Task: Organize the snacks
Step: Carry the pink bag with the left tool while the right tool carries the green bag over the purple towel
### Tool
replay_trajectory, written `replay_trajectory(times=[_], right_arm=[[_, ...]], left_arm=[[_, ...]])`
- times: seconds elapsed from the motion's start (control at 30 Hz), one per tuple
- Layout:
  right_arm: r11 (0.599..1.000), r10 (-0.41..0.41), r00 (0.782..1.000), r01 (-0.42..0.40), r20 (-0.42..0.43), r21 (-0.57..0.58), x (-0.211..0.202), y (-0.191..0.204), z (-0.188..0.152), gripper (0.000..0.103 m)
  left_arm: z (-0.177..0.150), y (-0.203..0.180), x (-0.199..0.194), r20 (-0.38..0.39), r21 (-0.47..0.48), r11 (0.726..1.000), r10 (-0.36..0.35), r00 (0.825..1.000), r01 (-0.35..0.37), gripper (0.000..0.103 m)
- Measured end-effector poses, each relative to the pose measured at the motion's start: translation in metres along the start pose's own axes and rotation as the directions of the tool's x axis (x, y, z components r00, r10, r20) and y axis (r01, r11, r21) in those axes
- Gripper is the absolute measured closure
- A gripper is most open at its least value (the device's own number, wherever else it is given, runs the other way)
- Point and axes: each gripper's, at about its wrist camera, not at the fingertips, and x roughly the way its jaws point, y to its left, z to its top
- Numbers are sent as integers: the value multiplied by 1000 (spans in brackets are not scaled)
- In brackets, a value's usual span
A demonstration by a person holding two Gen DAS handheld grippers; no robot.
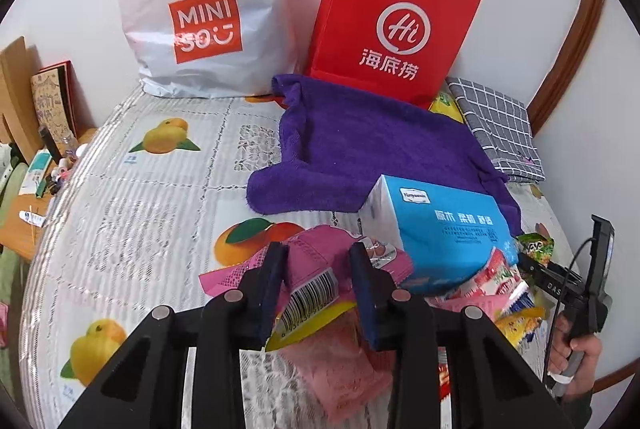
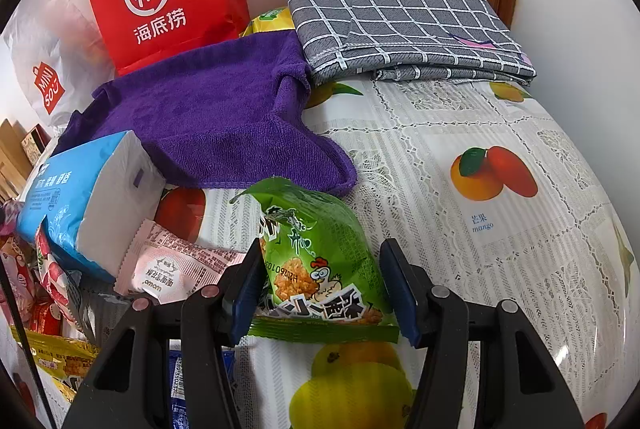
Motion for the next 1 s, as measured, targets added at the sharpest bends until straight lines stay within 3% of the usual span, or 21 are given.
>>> replay_trajectory(times=[0.37,1.0], right_arm=[[999,-49,999,49,14,2,-12,1,-7,50],[999,30,992,-33,125,23,-138,33,-2,51]], left_arm=[[-8,-6,-51,60,17,999,-35,998,34,72],[5,-58,-107,125,93,989,-123,985,111,72]])
